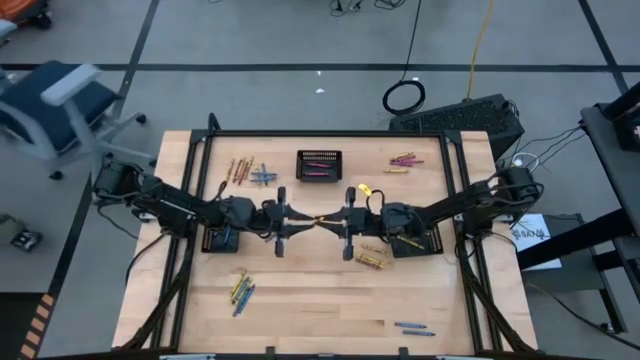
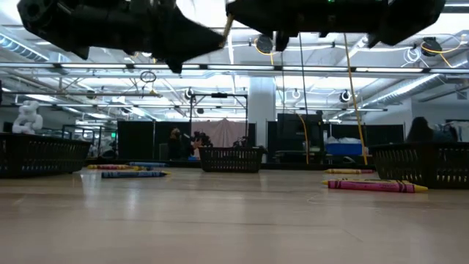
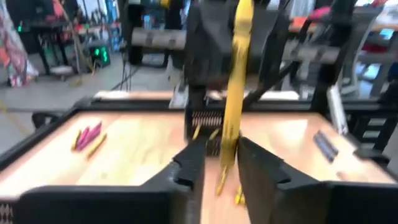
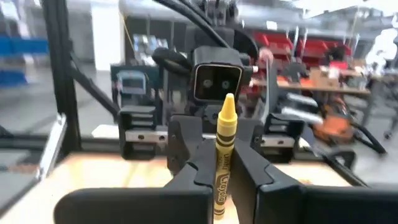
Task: Sort crayons
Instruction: Put the yellow crayon into the bottom right black bin, then put the red crayon into the top black bin
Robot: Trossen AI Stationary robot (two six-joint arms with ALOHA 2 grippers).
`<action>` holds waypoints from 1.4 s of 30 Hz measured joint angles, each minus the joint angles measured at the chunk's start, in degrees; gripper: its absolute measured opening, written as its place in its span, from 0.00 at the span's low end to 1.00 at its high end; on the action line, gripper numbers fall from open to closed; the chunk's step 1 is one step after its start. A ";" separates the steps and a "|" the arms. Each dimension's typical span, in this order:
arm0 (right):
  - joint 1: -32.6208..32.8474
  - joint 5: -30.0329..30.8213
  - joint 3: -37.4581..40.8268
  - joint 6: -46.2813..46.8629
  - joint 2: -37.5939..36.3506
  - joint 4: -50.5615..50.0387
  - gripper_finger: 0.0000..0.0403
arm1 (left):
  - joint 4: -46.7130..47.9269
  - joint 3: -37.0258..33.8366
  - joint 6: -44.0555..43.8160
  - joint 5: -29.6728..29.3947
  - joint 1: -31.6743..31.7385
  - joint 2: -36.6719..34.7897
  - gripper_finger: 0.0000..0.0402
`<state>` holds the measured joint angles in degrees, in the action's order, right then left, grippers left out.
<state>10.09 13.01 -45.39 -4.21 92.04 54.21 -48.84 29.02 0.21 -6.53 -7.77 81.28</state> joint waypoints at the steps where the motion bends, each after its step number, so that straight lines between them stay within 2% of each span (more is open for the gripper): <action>1: 0.21 1.02 0.00 0.01 -1.19 -3.08 0.02 | 1.12 -0.01 -0.21 -0.29 -0.01 0.01 0.26; 8: 2.51 7.57 0.00 4.25 -12.59 -32.07 0.01 | 6.33 -0.02 -1.36 -2.60 -0.02 0.02 0.39; 15: 3.33 7.69 0.00 22.99 -25.27 -74.62 0.01 | 6.33 -0.02 -1.31 -3.02 -0.02 0.02 0.41; 18: 3.53 3.56 0.02 31.09 -28.28 -91.42 0.01 | 6.34 -0.02 -1.29 -3.31 -0.02 0.02 0.41; 22: 3.53 -3.01 0.02 36.78 -28.67 -105.70 0.01 | 6.29 -0.02 -1.27 -3.43 -0.02 0.02 0.41; 26: 3.53 -5.87 0.02 36.31 -27.10 -112.52 0.01 | 6.24 -0.02 -1.25 -3.44 -0.02 0.02 0.41; 33: 3.53 -7.46 0.02 31.89 -24.00 -113.20 0.02 | 6.16 -0.02 -1.25 -3.44 0.04 0.02 0.41; 37: 3.53 -8.82 0.02 31.56 -21.75 -113.17 0.08 | 6.16 -0.02 -1.25 -3.44 0.04 0.02 0.41; 42: 3.53 -7.65 0.02 32.81 -19.63 -113.03 0.18 | 6.16 -0.02 -1.25 -3.44 0.04 0.02 0.41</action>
<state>13.63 5.35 -45.36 28.60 72.41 -58.82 -42.68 28.99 -1.04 -9.98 -7.73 81.30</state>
